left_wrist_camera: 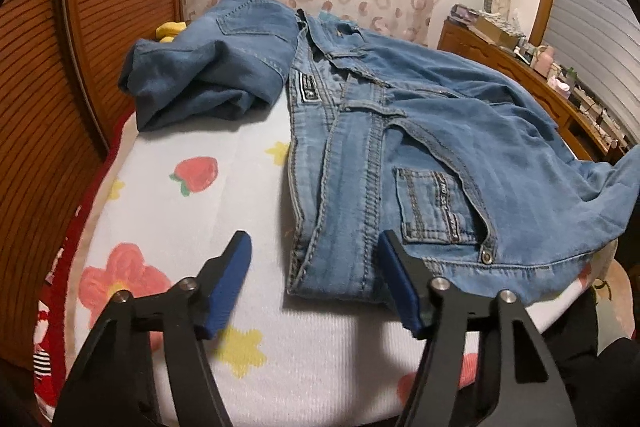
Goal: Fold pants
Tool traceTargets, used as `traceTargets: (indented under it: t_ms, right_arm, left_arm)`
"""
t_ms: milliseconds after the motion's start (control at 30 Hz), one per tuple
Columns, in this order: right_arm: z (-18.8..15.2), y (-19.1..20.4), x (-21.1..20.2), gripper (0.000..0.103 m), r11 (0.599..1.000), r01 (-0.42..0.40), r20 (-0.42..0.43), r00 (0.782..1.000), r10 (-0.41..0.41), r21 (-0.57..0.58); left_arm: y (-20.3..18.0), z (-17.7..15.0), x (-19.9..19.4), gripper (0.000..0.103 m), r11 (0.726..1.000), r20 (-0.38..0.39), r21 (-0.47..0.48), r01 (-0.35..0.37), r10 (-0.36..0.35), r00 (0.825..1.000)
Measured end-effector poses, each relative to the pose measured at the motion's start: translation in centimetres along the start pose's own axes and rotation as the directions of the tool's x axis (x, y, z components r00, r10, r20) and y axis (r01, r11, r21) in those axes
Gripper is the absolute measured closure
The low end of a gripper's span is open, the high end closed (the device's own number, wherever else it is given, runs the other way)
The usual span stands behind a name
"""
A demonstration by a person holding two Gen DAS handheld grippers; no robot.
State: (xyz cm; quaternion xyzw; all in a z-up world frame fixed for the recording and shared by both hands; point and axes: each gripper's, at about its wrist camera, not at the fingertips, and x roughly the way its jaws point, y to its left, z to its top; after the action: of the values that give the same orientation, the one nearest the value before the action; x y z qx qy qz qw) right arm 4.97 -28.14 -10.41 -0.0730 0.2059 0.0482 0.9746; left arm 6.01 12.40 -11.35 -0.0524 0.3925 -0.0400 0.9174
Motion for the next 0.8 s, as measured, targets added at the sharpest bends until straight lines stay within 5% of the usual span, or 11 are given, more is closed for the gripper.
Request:
traceTargets:
  t_ms: [300, 400, 800]
  right_arm:
    - [-1.4, -0.6, 0.7, 0.101, 1.0, -0.008, -0.029, 1.0, 0.009, 0.01]
    - [0.2, -1.1, -0.3, 0.101, 1.0, -0.005, -0.011, 1.0, 0.005, 0.018]
    - [2.4, -1.5, -3.7, 0.103, 1.0, -0.026, 0.09, 0.996, 0.026, 0.003]
  left_arm:
    - [-0.7, -0.2, -0.6, 0.072, 0.999, 0.011, 0.007, 0.048, -0.048, 0.999]
    - [-1.1, 0.3, -1.7, 0.091, 0.999, 0.034, 0.014, 0.051, -0.052, 0.998]
    - [-4.1, 4.3, -8.2, 0.095, 0.992, 0.17, 0.12, 0.043, -0.063, 0.984]
